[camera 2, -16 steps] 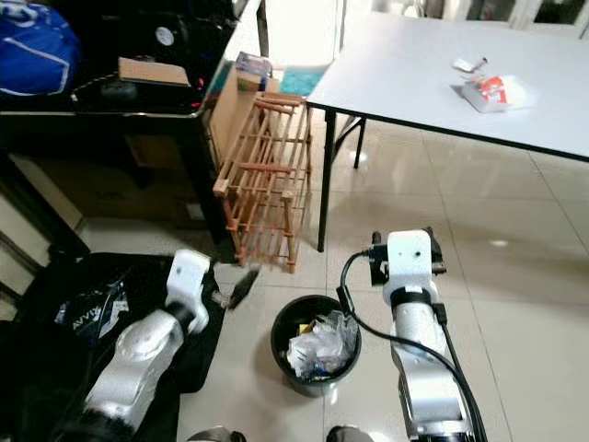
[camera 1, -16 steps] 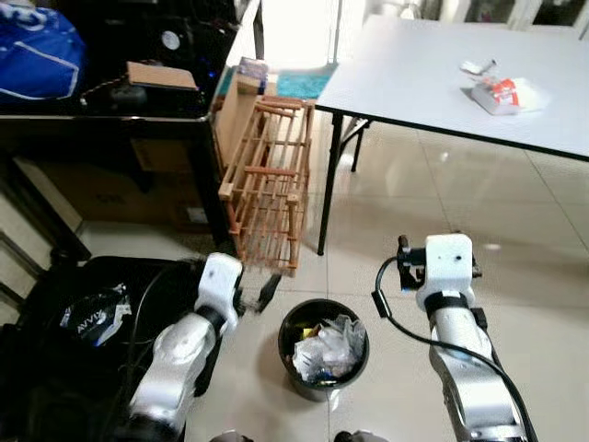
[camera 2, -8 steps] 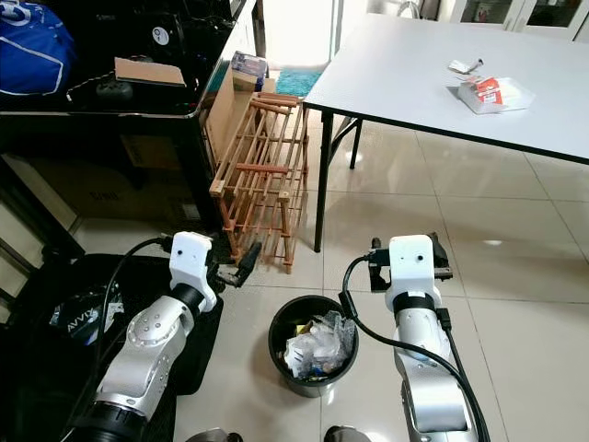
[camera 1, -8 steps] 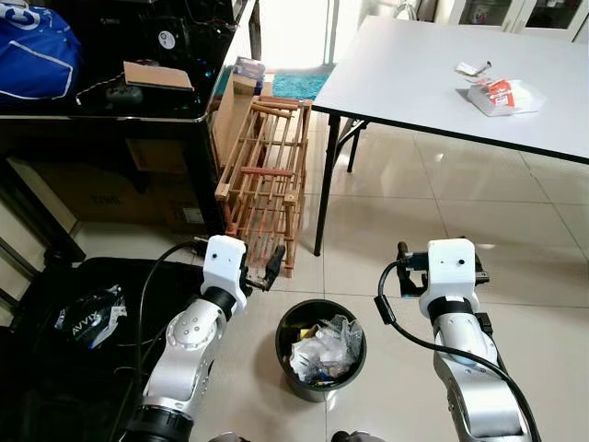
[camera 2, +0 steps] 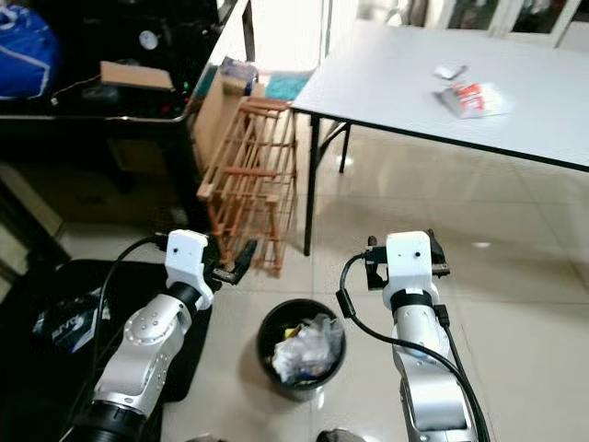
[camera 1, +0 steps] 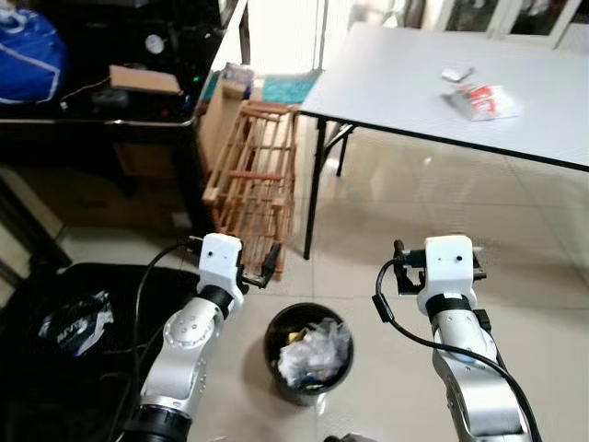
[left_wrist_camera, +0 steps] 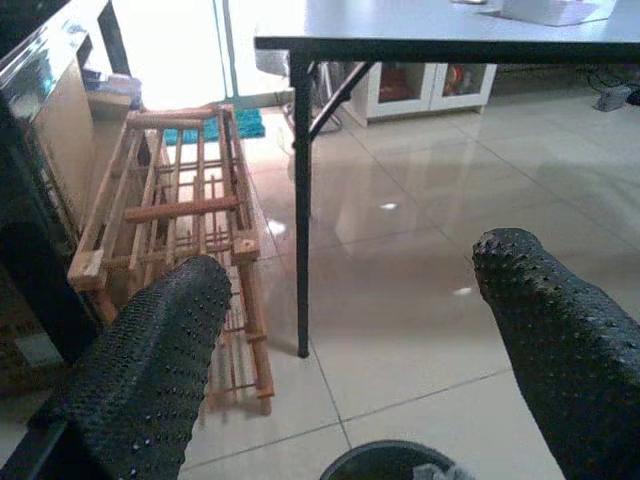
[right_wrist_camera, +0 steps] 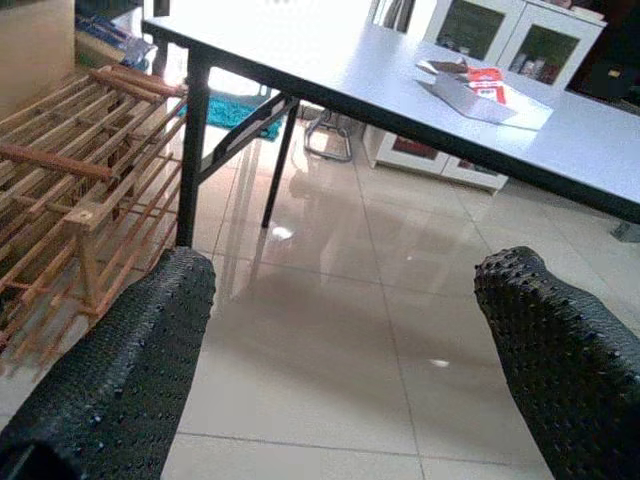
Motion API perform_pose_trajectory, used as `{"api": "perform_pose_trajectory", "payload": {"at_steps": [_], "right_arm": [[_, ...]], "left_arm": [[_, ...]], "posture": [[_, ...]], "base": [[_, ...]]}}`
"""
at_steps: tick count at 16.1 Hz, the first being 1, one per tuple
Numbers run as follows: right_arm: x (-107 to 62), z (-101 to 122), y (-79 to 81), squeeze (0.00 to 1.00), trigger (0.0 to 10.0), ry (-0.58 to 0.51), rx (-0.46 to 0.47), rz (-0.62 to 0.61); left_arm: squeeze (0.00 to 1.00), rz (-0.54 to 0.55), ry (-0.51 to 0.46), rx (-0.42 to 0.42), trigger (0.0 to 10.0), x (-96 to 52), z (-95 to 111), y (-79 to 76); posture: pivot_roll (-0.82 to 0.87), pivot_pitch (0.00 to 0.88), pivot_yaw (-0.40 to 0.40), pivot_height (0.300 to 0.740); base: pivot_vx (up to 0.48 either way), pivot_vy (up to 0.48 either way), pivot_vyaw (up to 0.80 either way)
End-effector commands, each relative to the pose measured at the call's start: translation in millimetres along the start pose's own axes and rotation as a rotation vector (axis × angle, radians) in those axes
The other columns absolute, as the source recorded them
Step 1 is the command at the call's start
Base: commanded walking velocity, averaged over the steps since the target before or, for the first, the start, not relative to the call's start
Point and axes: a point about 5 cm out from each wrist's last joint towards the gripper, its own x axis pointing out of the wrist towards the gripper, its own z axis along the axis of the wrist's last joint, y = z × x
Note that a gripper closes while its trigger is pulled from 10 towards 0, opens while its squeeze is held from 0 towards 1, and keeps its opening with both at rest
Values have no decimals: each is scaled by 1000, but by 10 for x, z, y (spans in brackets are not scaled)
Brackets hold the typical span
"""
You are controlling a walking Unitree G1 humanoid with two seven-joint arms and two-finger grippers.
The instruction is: Picking trash to rubbish bin
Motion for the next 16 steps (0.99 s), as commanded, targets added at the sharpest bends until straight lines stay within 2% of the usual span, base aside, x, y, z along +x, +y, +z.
{"api": "perform_pose_trajectory", "payload": {"at_steps": [1,16], "right_arm": [[0,19,-15,725,10000,0,-5,-4],[27,76,-16,729,10000,-17,-10,-12]], "left_arm": [[0,-11,1,2,10000,34,19,-31],[0,-28,17,7,10000,80,-15,-78]], "posture": [[-36,62,23,740],[-47,56,24,740]], "base": [[0,-480,0],[0,-480,0]]}}
